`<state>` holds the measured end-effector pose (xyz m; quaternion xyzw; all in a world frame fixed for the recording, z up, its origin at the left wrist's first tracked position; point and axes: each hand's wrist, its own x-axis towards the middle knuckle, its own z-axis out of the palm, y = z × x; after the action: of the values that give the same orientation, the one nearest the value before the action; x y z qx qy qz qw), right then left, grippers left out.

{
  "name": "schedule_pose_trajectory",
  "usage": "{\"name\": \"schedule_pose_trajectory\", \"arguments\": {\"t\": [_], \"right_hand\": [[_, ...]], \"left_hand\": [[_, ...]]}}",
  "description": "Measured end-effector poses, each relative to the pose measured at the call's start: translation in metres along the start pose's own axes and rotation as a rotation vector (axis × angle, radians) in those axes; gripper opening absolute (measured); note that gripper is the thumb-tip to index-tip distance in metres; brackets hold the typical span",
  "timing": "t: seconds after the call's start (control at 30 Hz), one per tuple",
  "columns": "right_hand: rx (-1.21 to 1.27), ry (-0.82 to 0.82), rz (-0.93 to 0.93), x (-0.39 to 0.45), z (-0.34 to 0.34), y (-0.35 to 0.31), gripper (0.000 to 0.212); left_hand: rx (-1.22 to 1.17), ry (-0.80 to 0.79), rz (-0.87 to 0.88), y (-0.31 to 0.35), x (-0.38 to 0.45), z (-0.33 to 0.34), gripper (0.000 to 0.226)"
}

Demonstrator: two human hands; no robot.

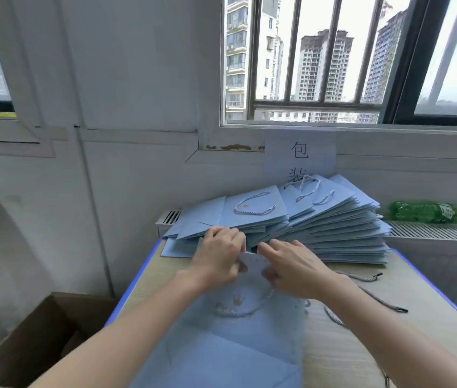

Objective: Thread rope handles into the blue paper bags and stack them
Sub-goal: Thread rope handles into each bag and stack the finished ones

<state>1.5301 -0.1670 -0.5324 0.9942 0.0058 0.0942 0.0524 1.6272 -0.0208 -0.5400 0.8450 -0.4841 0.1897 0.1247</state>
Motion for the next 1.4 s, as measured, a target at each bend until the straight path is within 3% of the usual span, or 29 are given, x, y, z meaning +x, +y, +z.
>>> {"name": "schedule_pose_trajectory", "arguments": {"t": [0.1,0.17,0.27,0.37,0.4,0.53,0.7,0.8,0.9,1.0,1.13,1.3,1.4], "right_hand": [[0.172,0.112,0.112,0.03,-0.041,0.012,0.03],[0.288,0.173,0.213,0.053,-0.063,0.024,0.029],[0.349,0.31,0.394,0.08,-0.084,0.05,0.032],[0.079,0.201,0.468,0.094,-0.082,0.063,0.061],[0.022,0.155,0.423,0.097,-0.075,0.061,0.068],[0.025,-0.03,0.064,0.104,-0.033,0.028,0.067],[-0.007,-0.174,-0.116,0.108,0.007,0.004,0.077],[-0.07,-0.153,-0.034,0.118,0.015,0.001,0.065],[-0.119,-0.141,0.073,0.133,0.018,0.002,0.068],[-0.14,-0.169,0.034,0.139,0.023,0.002,0.079],[-0.219,-0.11,0.009,0.141,0.029,-0.001,0.076],[-0.267,-0.122,0.004,0.149,0.027,-0.005,0.068],[-0.309,-0.035,0.018,0.149,0.031,-0.006,0.04]], "left_hand": [[0.006,0.337,-0.012,-0.017,0.038,-0.023,0.034],[-0.035,0.413,-0.103,-0.028,0.059,-0.037,0.046],[-0.132,0.245,-0.38,-0.052,0.071,-0.039,0.056],[-0.299,0.009,-0.686,-0.08,0.058,-0.018,0.056],[-0.332,-0.031,-0.774,-0.091,0.052,-0.009,0.058],[-0.483,-0.143,-0.979,-0.114,0.037,0.016,0.063],[-0.616,-0.056,-1.121,-0.127,0.043,0.028,0.074],[-0.657,-0.007,-1.134,-0.13,0.044,0.031,0.075],[-0.761,0.02,-1.074,-0.122,0.046,0.037,0.078],[-0.739,-0.01,-1.044,-0.12,0.041,0.041,0.035],[-0.665,-0.046,-0.986,-0.13,0.029,0.039,0.008],[-0.303,-0.27,-0.913,-0.115,0.023,0.043,0.081],[-0.19,-0.221,-0.99,-0.12,0.023,0.048,0.081]]}}
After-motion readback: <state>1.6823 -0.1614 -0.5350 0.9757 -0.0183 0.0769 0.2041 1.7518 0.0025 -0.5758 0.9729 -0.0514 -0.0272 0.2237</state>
